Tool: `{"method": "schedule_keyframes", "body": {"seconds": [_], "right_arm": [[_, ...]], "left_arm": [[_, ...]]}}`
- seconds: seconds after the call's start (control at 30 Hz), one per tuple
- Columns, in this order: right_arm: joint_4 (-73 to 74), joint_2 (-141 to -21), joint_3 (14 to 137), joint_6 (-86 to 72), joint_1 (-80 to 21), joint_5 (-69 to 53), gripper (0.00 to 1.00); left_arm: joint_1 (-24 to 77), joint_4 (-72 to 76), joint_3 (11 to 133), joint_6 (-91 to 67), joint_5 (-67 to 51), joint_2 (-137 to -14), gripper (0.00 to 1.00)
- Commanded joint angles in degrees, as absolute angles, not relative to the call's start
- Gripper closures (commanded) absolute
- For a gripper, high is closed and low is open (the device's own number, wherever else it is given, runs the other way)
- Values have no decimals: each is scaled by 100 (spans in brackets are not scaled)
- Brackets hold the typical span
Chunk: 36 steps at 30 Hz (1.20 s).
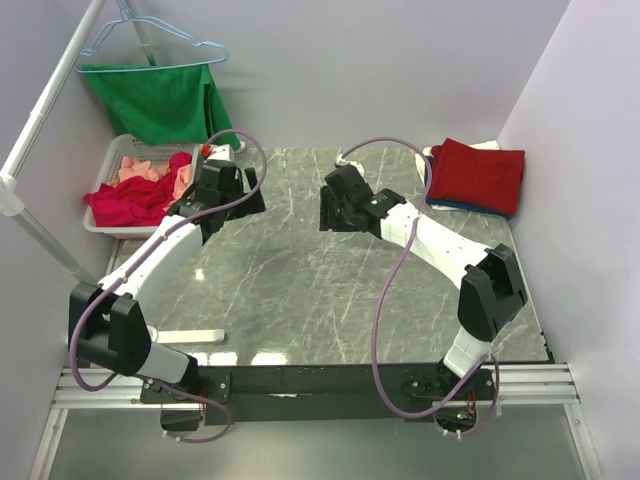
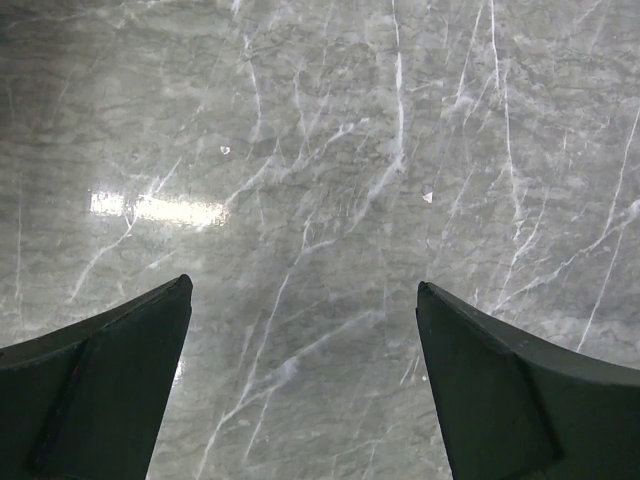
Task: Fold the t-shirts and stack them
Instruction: Grab the tshirt from the pile
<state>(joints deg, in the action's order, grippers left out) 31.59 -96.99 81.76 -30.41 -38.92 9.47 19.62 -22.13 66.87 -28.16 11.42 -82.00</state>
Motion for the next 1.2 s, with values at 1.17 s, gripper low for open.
{"method": "schedule_keyframes", "body": {"seconds": [1.17], "right_arm": [[3182, -9887, 8314, -2821, -3929, 1169, 42]], "left_arm": [[598, -3700, 9614, -4359, 3727, -10379, 28]]}}
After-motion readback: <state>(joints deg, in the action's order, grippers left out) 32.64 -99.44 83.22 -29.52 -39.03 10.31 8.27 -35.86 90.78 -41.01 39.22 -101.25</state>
